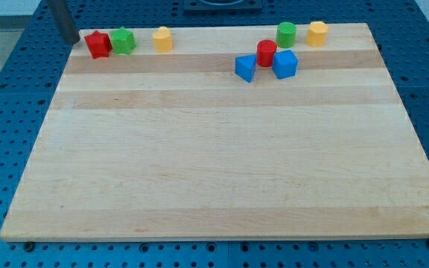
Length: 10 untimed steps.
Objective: Move the red star towards the center of the board
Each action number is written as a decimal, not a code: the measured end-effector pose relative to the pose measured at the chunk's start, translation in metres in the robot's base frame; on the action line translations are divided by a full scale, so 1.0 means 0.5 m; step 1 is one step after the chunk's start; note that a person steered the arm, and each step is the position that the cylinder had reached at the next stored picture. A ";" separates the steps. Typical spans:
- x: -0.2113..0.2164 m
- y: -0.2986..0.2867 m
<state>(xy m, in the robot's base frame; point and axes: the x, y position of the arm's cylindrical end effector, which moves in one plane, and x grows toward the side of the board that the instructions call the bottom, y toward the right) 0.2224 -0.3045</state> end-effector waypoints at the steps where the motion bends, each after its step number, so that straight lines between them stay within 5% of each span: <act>1: 0.000 0.023; 5: 0.176 0.271; 10: 0.178 -0.001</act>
<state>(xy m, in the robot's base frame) 0.3115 -0.3051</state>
